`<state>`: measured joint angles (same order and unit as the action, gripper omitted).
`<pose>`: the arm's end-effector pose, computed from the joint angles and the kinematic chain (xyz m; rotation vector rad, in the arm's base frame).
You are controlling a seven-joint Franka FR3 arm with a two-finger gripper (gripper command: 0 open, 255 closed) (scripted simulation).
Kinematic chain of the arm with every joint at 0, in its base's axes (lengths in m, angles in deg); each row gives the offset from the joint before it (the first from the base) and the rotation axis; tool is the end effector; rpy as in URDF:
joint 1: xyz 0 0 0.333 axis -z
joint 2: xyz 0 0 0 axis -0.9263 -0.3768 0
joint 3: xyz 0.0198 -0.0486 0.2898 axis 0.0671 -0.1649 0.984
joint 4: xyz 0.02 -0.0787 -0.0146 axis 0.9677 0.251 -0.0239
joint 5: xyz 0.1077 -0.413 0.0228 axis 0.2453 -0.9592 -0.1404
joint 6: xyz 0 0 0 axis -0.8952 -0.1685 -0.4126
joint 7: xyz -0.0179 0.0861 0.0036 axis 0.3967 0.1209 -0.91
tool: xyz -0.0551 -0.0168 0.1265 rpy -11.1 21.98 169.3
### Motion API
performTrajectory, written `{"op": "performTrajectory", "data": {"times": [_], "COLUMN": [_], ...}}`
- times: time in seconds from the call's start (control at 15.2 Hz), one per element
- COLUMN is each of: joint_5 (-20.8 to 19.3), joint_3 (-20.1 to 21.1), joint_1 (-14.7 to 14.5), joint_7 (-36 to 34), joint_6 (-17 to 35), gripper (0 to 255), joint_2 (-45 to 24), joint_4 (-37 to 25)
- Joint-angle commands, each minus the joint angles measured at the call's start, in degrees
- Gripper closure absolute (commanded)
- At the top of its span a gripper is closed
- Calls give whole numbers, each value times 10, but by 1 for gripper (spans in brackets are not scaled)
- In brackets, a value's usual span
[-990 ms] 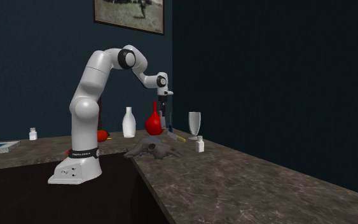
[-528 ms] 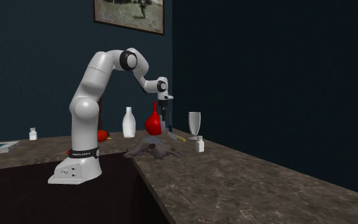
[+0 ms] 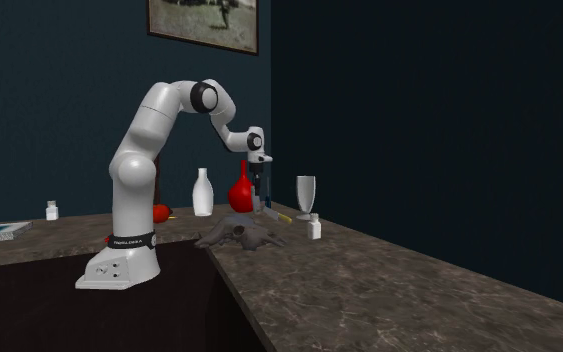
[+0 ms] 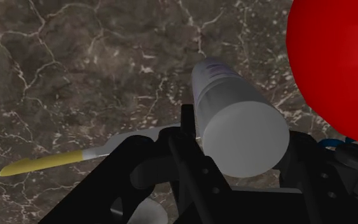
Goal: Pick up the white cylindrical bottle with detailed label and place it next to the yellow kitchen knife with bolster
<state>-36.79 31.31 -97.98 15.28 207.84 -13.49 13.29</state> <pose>0.4184 0.5282 0.2772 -3.1178 -0.0765 -0.0167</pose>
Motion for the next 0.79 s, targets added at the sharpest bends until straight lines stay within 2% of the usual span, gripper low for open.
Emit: {"op": "performTrajectory", "data": {"times": [0.0, 0.2, 0.26, 0.59, 0.73], "joint_5": [0, 0, 0, 0, 9], "joint_3": [0, 0, 0, 0, 5], "joint_1": [0, 0, 0, 0, 3], "joint_7": [0, 0, 0, 0, 6], "joint_6": [1, 1, 1, 1, -30], "gripper": [255, 255, 0, 0, 0], "joint_2": [0, 0, 0, 0, 18], "joint_4": [0, 0, 0, 0, -14]}}
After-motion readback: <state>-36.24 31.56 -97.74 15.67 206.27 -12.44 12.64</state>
